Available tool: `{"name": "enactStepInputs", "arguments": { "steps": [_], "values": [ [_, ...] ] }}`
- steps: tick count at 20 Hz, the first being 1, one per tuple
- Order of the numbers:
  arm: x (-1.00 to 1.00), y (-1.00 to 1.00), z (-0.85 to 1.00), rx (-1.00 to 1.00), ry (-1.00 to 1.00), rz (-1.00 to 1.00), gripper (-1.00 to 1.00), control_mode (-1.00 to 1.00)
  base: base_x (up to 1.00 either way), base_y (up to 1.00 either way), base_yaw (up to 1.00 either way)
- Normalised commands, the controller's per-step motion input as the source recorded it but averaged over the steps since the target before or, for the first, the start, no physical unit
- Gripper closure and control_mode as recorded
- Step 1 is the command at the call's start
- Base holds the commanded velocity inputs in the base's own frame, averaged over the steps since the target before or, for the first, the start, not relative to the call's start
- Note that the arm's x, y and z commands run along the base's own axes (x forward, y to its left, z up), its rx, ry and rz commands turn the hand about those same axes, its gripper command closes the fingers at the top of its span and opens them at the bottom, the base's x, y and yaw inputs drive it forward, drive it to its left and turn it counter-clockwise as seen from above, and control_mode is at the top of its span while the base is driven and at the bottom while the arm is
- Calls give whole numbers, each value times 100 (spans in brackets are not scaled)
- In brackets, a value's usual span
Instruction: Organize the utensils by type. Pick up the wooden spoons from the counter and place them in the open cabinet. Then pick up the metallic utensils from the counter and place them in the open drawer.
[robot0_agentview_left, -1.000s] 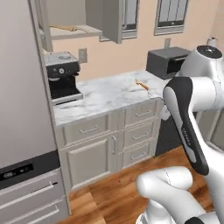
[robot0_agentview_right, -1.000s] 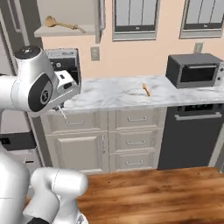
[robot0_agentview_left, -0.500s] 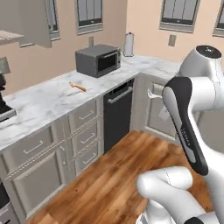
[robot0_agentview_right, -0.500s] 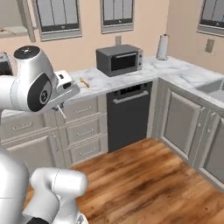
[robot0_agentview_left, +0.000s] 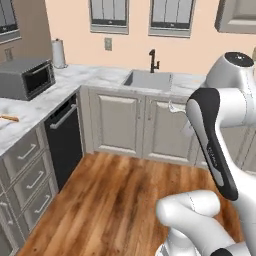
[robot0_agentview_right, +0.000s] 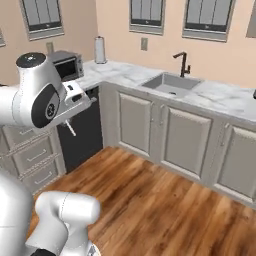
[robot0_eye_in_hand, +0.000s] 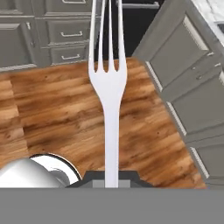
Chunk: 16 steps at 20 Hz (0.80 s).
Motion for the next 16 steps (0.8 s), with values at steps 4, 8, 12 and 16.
{"name": "enactStepInputs", "arguments": {
  "steps": [4,8,12,16],
  "values": [
    [0,0,0,0,0,0,100,100,-44,-19,-65],
    [0,0,0,0,0,0,100,100,-43,-20,-63],
    [0,0,0,0,0,0,100,100,-44,-18,-60],
    [0,0,0,0,0,0,100,100,-44,-13,-58]
  ]
}}
